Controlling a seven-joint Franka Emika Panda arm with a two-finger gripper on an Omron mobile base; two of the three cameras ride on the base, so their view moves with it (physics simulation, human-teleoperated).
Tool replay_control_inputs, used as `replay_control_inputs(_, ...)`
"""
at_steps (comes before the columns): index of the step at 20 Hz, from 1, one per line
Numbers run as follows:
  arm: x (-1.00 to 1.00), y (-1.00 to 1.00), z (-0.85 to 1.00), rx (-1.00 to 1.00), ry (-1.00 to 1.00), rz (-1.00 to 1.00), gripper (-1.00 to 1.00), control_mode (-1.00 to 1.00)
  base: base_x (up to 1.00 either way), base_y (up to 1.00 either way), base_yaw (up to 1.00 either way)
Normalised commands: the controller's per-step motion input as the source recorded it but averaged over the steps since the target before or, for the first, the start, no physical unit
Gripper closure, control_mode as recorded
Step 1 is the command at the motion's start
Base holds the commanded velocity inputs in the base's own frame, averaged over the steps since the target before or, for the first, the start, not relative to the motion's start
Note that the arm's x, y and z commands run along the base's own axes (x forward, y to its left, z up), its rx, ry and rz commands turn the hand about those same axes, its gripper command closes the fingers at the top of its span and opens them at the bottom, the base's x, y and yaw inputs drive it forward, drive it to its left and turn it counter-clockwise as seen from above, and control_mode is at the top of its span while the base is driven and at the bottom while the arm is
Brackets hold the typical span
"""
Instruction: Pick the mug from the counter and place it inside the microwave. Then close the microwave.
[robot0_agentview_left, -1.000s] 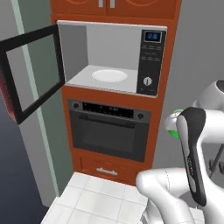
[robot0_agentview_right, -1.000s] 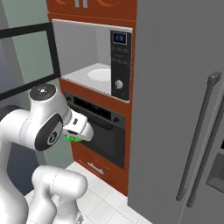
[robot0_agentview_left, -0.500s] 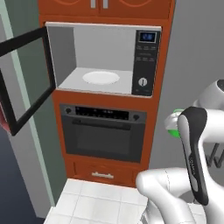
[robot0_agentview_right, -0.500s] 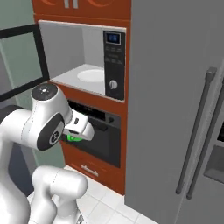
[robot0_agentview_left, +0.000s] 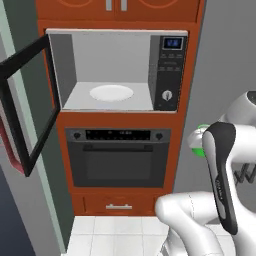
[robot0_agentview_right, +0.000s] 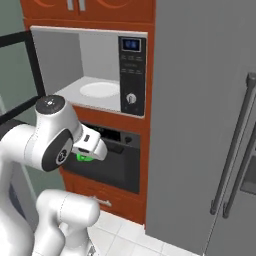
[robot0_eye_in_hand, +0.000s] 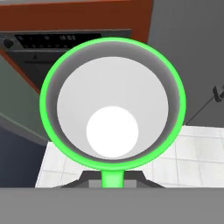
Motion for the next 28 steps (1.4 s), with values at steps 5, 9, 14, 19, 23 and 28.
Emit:
replay_control_inputs(5, 0.00, 0.00, 0.00, 0.00, 0.00, 0.00, 1.00, 1.00, -0.05, 0.40, -0.33)
replay_control_inputs(9, 0.00, 0.00, 0.00, 0.00, 0.00, 0.00, 1.00, 1.00, -0.16, 0.36, -0.32)
replay_control_inputs(14, 0.00, 0.00, 0.00, 0.00, 0.00, 0.00, 1.00, 1.00, -0.09, 0.43, -0.21)
replay_control_inputs(19, 0.00, 0.00, 0.00, 0.00, 0.00, 0.00, 1.00, 1.00, -0.12, 0.52, -0.01)
replay_control_inputs(23, 0.00, 0.00, 0.00, 0.00, 0.00, 0.00, 1.00, 1.00, -0.16, 0.48, 0.07)
replay_control_inputs(28, 0.00, 0.00, 0.00, 0.00, 0.00, 0.00, 1.00, 1.00, -0.01, 0.55, 0.19)
